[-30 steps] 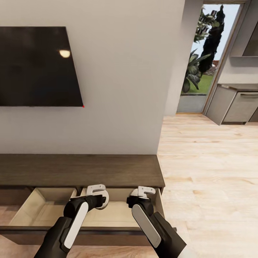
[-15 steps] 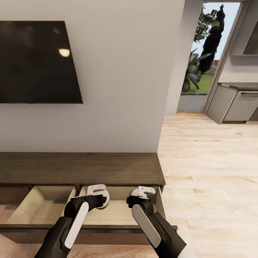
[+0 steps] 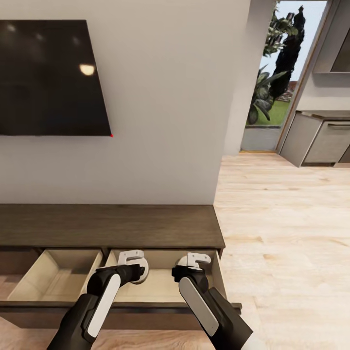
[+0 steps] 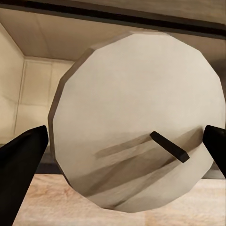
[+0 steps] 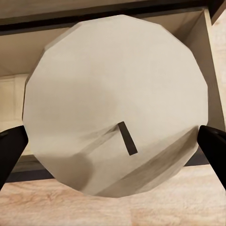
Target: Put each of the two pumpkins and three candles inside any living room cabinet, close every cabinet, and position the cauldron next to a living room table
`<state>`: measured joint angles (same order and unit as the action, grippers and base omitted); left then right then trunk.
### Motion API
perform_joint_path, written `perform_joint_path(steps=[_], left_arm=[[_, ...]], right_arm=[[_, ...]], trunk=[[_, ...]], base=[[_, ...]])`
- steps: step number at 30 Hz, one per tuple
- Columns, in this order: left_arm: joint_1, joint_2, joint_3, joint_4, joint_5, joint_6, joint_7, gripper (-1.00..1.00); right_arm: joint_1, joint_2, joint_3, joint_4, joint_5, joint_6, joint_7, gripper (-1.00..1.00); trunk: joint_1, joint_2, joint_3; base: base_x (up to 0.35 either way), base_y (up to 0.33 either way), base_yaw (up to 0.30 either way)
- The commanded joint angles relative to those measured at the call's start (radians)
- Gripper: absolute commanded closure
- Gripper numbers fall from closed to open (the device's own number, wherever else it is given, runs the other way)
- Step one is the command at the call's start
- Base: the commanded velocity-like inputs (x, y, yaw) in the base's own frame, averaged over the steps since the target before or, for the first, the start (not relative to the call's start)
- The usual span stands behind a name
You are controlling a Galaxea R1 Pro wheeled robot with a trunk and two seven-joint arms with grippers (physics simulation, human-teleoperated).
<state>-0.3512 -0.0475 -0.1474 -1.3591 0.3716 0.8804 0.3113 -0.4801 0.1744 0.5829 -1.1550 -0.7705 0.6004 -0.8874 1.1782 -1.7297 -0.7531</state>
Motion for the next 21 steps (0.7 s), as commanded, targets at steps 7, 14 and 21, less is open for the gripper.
perform_joint_path(steps=[7,14,21], left_arm=[[0.000,0.000,0.000,0.000,0.001,0.002,0.000,1.00],[0.000,0.000,0.000,0.000,0.001,0.003,0.000,1.00],[0.000,0.000,0.000,-0.001,0.001,0.003,0.000,1.00]], right_arm=[[0.000,0.000,0.000,0.000,0.000,-0.001,0.001,1.00],[0.000,0.000,0.000,0.001,0.000,-0.001,0.001,1.00],[0.000,0.000,0.000,0.001,0.000,-0.001,0.001,1.00]], trunk=[[0.027,-0.049,-0.022],[0.054,-0.098,-0.044],[0.081,-0.147,-0.066]], base=[[0.000,0.000,0.000],[0.000,0.000,0.000],[0.000,0.000,0.000]])
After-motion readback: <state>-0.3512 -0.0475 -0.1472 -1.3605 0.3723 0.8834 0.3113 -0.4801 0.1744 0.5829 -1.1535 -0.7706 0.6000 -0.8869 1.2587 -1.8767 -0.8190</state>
